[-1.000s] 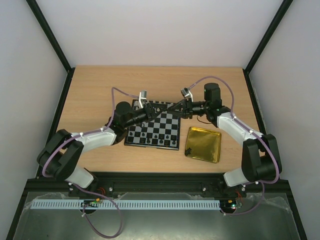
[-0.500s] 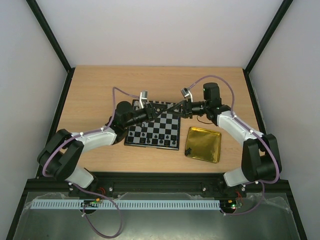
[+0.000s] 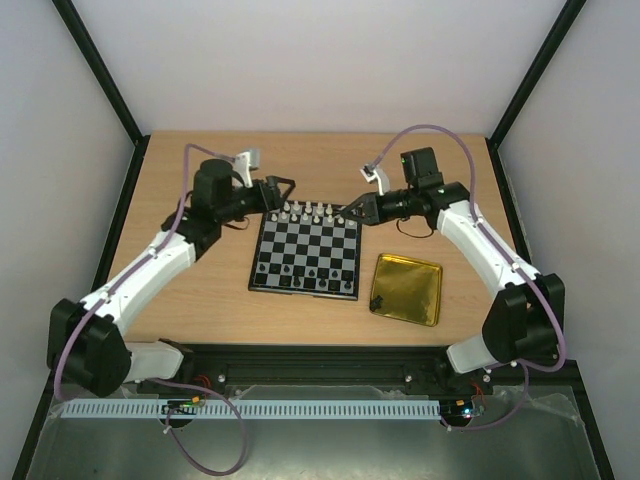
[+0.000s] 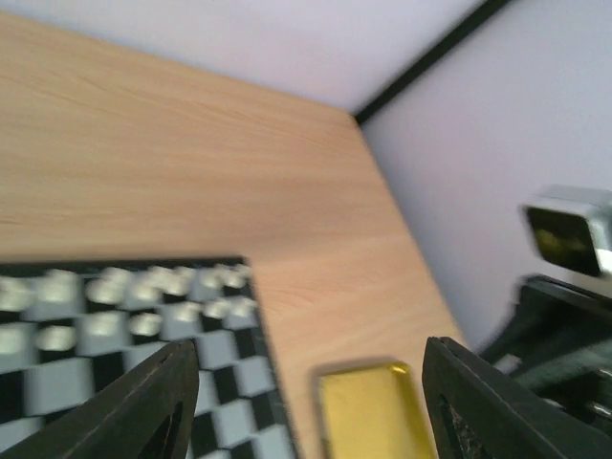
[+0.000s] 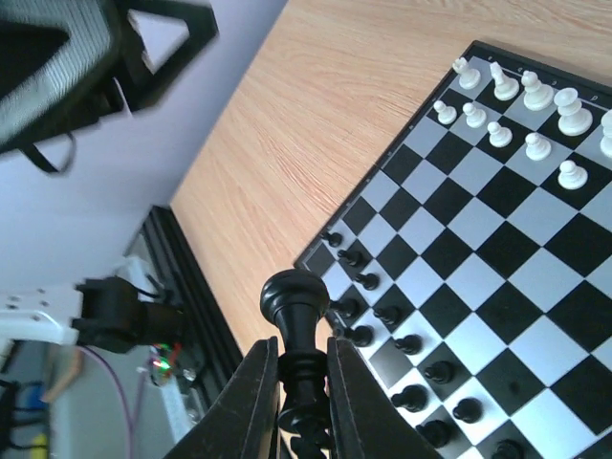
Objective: Set up the chess pieces on the board
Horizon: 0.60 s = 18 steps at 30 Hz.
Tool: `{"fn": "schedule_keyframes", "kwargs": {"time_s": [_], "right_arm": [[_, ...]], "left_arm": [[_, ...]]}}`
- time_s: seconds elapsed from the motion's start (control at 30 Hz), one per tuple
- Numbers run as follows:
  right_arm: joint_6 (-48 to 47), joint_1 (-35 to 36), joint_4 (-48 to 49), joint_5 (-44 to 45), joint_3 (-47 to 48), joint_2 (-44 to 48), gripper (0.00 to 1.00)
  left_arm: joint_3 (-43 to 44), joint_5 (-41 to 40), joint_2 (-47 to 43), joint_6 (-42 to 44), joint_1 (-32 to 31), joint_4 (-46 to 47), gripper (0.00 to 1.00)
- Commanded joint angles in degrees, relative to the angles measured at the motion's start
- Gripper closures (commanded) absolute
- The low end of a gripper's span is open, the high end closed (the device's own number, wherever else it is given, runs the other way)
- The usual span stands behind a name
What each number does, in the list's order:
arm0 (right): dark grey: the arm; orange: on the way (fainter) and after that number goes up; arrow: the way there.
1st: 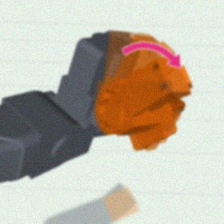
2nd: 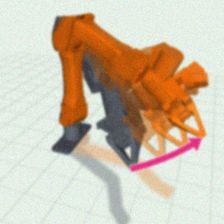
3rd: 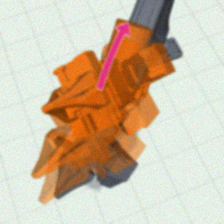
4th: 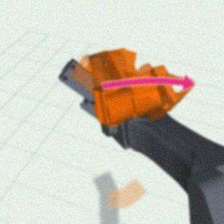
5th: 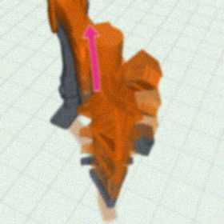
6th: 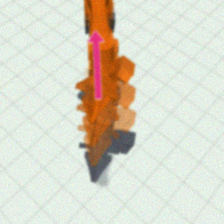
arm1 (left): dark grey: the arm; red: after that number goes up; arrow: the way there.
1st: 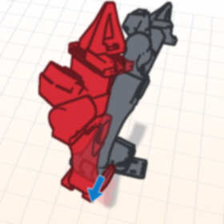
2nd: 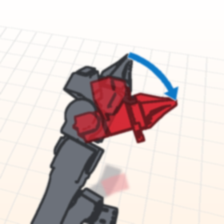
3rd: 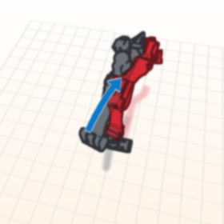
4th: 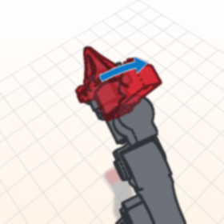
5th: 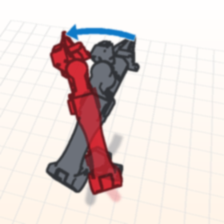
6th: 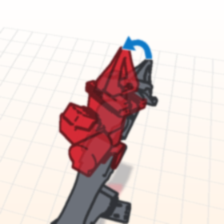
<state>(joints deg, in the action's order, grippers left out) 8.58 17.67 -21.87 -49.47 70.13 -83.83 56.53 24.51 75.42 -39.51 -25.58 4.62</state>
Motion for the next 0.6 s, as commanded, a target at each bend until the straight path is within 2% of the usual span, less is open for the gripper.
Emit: {"fn": "schedule_keyframes", "kwargs": {"time_s": [0.0, 0.17, 0.27, 0.43, 0.57], "right_arm": [[-10.3, 3.62, -12.34, 8.65, 5.41, -2.14, 0.92], [-16.55, 10.35, -19.14, 18.44, 11.2, -5.24, 0.93], [-19.29, 14.88, -22.16, 22.89, 12.71, -7.33, 0.93], [-22.88, 21.72, -24.48, 31.27, 13.86, -10.6, 0.92], [-25.26, 27.34, -25.84, 39.67, 14.66, -13.58, 0.92]], "left_arm": [[0.92, -13.39, -3.92, 17.84, 4.56, -19.24, 0.32], [-8.36, -21.41, -9.04, 22.8, 10.3, -14.5, 0.3], [-7.17, -22.83, -10.14, 23.65, 12.6, -17.03, 0.3], [-8.3, -24.29, -13.8, 23.86, 13.71, -16.0, 0.29], [-8.5, -22.43, -14.45, 23.6, 13.72, -15.59, 0.29]]}}
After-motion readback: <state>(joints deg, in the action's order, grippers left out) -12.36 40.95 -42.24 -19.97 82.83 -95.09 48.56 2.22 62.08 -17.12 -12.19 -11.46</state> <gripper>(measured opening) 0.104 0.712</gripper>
